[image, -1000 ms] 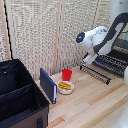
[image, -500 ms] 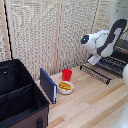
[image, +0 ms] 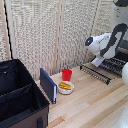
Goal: With care, position your gripper close to the oven tray handle. Make sure to grip the handle tightly. Delicately and attentively pull the tray out from the oven.
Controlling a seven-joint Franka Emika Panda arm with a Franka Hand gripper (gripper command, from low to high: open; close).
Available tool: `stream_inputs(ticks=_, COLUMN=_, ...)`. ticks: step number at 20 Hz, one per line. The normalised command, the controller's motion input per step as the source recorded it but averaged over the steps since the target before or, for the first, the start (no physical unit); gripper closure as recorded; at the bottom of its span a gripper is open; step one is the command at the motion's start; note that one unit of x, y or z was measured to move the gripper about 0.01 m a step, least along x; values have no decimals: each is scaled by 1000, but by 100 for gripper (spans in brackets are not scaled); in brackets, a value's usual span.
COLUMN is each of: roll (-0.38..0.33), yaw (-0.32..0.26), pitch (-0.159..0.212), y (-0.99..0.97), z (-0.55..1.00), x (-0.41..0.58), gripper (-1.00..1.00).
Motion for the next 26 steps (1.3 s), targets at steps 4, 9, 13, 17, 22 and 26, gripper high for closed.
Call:
stream_inputs(ticks=4, roll=0, yaw=76, pitch=38, y=-181, z=-57, x=8, gripper=100)
stream_inputs(ticks=9, roll=20, yaw=119, pitch=43, y=-387, z=-5, x=0, gripper=100)
stream_inputs(ticks=13, roll=23, yaw=192, pitch=54, y=-312, z=0, x=-1, gripper=100)
stream_inputs(ticks=17, roll=31, yaw=186, pitch=44, y=-264, z=16, x=0, gripper=100)
stream_inputs(ticks=22, roll=39, yaw=104, pitch=36, y=-98, z=42, x=0, gripper=100)
stream_inputs(ticks=26, roll=88, yaw=29, pitch=44, y=0, z=64, x=2, gripper=100)
